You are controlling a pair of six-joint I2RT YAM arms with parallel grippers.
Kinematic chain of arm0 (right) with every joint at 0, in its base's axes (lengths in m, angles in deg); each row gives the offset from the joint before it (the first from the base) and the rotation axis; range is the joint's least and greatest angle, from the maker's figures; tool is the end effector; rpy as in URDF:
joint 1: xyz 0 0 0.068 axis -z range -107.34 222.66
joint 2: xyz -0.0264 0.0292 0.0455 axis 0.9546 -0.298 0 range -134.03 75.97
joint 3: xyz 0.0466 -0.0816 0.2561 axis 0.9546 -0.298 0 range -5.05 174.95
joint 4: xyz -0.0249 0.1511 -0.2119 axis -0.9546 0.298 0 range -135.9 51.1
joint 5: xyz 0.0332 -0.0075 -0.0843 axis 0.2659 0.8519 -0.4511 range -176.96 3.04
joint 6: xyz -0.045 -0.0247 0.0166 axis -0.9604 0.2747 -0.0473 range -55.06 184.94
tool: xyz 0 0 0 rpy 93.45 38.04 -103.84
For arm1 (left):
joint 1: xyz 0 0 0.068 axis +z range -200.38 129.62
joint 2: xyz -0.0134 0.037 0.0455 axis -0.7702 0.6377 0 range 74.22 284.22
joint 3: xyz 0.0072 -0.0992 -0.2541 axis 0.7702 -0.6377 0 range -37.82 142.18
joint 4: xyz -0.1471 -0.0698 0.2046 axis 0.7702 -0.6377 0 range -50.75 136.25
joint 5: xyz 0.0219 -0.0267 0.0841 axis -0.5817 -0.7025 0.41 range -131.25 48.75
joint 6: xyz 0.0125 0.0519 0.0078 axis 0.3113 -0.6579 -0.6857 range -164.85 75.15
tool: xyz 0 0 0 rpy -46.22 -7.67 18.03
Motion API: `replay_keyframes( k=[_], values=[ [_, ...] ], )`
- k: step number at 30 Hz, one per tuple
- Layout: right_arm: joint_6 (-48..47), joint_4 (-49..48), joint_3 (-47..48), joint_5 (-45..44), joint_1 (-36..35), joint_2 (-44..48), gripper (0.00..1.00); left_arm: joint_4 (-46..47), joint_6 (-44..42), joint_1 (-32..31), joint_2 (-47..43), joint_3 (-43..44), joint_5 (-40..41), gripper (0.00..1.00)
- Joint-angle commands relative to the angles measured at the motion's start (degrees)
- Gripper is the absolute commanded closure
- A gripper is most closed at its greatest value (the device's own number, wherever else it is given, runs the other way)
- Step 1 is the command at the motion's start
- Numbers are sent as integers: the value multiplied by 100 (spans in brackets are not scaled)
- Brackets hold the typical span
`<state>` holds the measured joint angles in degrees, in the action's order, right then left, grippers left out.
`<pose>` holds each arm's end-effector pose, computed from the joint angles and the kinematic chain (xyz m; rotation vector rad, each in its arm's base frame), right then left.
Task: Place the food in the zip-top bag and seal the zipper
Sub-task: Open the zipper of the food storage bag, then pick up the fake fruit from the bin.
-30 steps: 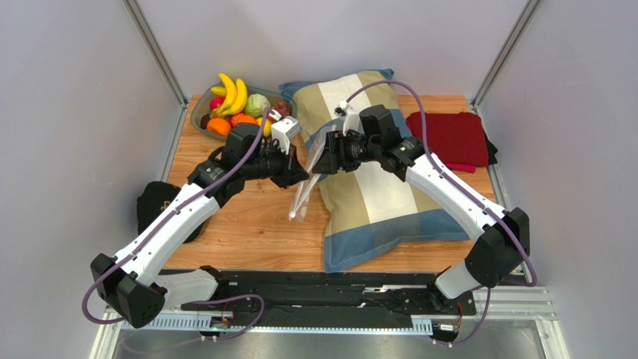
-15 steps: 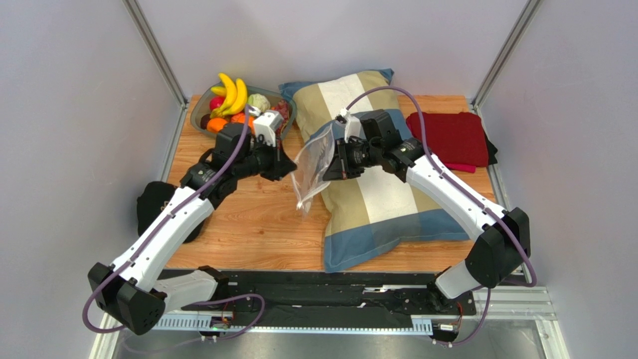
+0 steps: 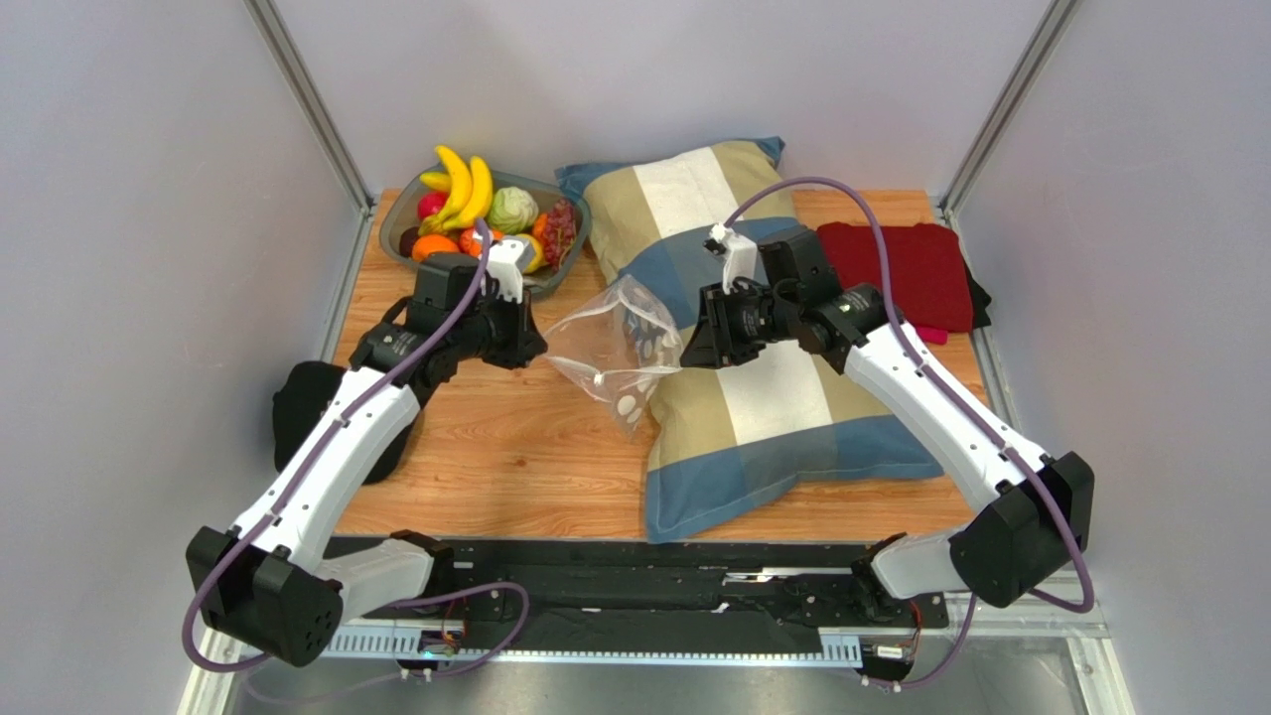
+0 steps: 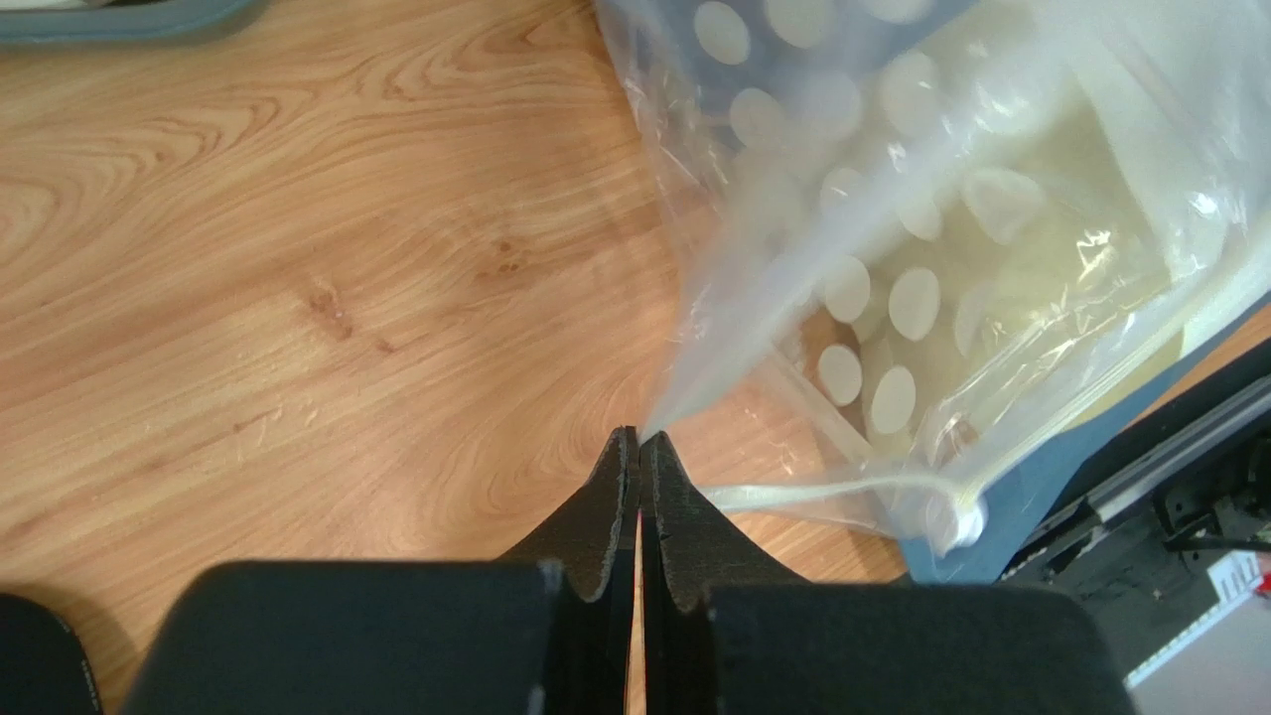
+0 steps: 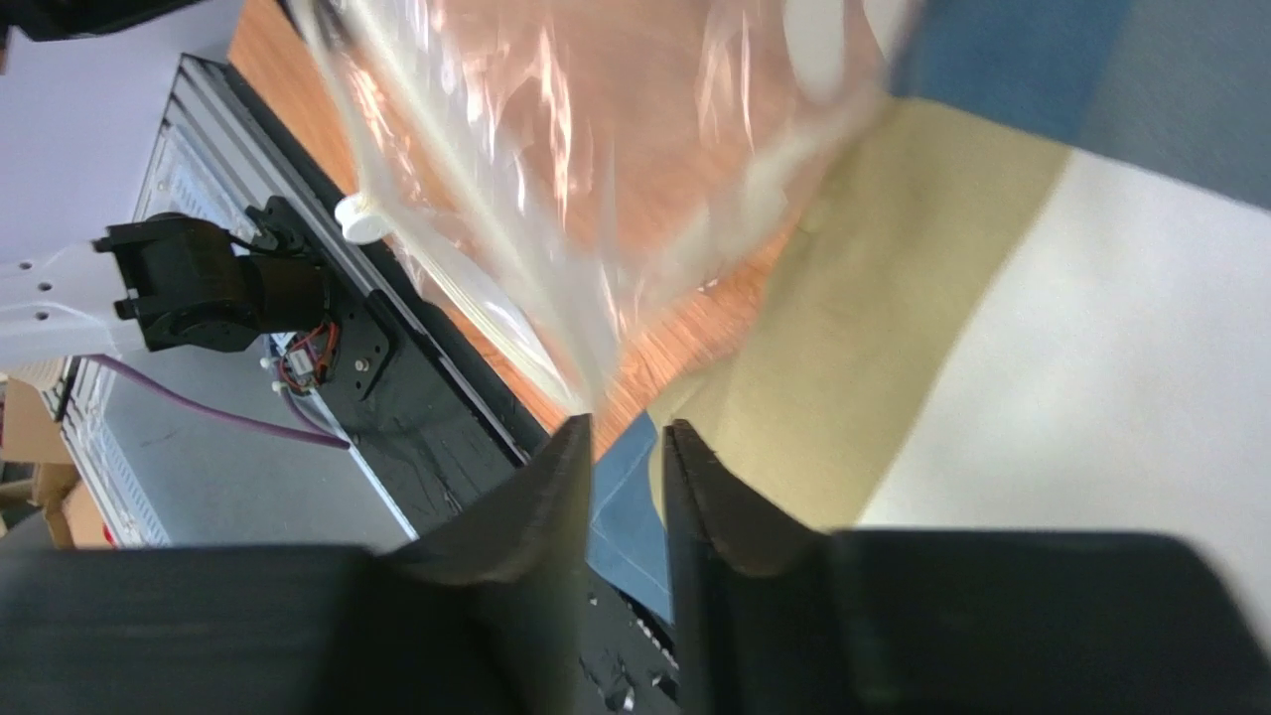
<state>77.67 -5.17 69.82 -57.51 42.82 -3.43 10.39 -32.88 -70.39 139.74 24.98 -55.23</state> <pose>0.2466 0.1616 0.3388 -0.6203 2.3595 0.9562 0.2254 -0.0912 0.3344 0.2941 2.2645 -0.5710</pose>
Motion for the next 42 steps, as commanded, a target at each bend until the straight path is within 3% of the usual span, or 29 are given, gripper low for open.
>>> replay_keyframes(
  k=[1,6,8,10,13,16,21,27,30,31,35,36,37,42],
  values=[
    [-236,427,97,-308,198,30,65,-89,-476,51,-153,-111,-666,100],
    [-44,190,431,-405,198,-234,66,-44,-265,-485,-232,-40,-1177,100],
    [1,163,572,-344,190,-365,58,-35,-204,-548,-215,-5,-1151,100],
    [97,120,722,-151,198,-375,39,-35,-168,-539,-188,56,-1072,100],
    [229,-231,731,122,181,-243,28,-70,-195,-539,-101,214,-1107,100],
    [256,-452,897,192,163,-278,23,-97,-177,-557,-13,346,-1160,100],
    [116,-425,1240,149,-109,-673,22,-79,-195,-574,49,417,-1300,100],
    [37,-470,1363,17,-250,-1288,36,-97,-90,-565,-12,417,-1248,100],
    [-25,-276,1329,8,-241,-1377,72,-123,-63,-434,-56,364,-1256,100],
    [-25,-285,1285,8,-241,-1333,100,-132,-11,-373,-65,338,-1265,100],
    [28,-338,1030,-158,-241,-1000,100,-132,-98,224,-65,223,-871,100],
    [54,-364,925,-185,-241,-964,100,-10,-124,313,-57,197,-818,95],
    [115,-390,889,-212,-241,-964,100,52,-168,444,-30,214,-922,81],
    [502,-583,792,-291,-241,-1095,100,543,-318,524,259,539,-1221,47]
  ],
)
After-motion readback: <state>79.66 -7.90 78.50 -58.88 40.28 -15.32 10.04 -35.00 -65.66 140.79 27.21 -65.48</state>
